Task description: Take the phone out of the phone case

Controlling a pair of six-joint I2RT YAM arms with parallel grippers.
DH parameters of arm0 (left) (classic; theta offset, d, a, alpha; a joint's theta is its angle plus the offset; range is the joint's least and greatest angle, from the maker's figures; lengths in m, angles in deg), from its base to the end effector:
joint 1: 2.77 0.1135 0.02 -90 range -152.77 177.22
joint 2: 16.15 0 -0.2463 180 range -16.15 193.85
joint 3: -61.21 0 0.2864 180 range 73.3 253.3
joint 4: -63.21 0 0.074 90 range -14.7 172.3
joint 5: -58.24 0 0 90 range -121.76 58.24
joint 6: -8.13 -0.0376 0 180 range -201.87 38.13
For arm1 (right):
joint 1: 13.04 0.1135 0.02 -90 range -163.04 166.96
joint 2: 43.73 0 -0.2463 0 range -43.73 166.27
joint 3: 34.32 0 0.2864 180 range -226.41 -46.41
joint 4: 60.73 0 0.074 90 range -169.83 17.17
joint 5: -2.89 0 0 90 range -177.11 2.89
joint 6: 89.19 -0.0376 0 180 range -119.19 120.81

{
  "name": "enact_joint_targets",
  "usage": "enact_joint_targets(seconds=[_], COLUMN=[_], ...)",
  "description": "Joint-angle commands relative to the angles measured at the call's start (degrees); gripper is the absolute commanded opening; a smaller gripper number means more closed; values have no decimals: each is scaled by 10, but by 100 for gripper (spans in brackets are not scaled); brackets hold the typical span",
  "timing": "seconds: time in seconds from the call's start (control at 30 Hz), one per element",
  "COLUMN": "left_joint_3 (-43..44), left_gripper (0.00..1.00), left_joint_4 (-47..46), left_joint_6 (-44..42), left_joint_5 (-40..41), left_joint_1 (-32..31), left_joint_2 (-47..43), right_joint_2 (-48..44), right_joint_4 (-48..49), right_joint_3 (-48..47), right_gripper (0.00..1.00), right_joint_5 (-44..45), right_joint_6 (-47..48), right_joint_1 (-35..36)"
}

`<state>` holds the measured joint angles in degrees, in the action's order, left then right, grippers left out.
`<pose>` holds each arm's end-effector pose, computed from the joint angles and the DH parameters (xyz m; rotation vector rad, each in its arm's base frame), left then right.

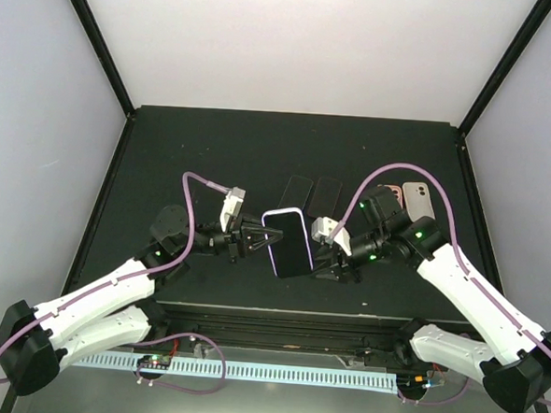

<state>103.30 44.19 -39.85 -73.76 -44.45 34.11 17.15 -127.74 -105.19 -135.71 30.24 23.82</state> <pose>0.1671 -0.1825 0.2814 0.6996 1.5182 -1.6574 0.1719 0.1641 0.2954 -1.5815 1.8349 1.1279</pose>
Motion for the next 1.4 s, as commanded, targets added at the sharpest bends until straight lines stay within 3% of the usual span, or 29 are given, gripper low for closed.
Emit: enact_joint_targets(seconds=[0.0, 0.3, 0.4, 0.57, 1.0, 1.1, 1.27, 1.37], left_joint_3=[11, 16, 15, 9, 4, 7, 43, 56], left_gripper=[1, 2, 2, 1, 2, 2, 2, 2], left_joint_4=[-45, -118, -100, -76, 2, 17, 133, 157], left_joint_6=[1, 57, 46, 28, -29, -38, -79, -84], left_joint_5=[-36, -129, -125, -110, -84, -58, 65, 136], left_joint_1=[0, -1, -1, -1, -25, -28, -27, -23], left_joint_2=[3, 34, 29, 30, 75, 75, 64, 68], right_joint_2=[10, 17, 16, 0, -6, 6, 0, -20], right_joint_4=[37, 111, 126, 165, 294, 297, 290, 296], right_joint_3=[-21, -24, -37, -52, -84, -74, -25, 8], right_gripper=[39, 36, 37, 48, 57, 50, 19, 3], right_joint_5=[4, 136, 116, 39, -128, -133, -151, -137], right_joint_6=[-25, -51, -67, -116, -272, -275, -262, -266], right_joint_1=[-2, -4, -5, -10, -24, -24, -24, -24])
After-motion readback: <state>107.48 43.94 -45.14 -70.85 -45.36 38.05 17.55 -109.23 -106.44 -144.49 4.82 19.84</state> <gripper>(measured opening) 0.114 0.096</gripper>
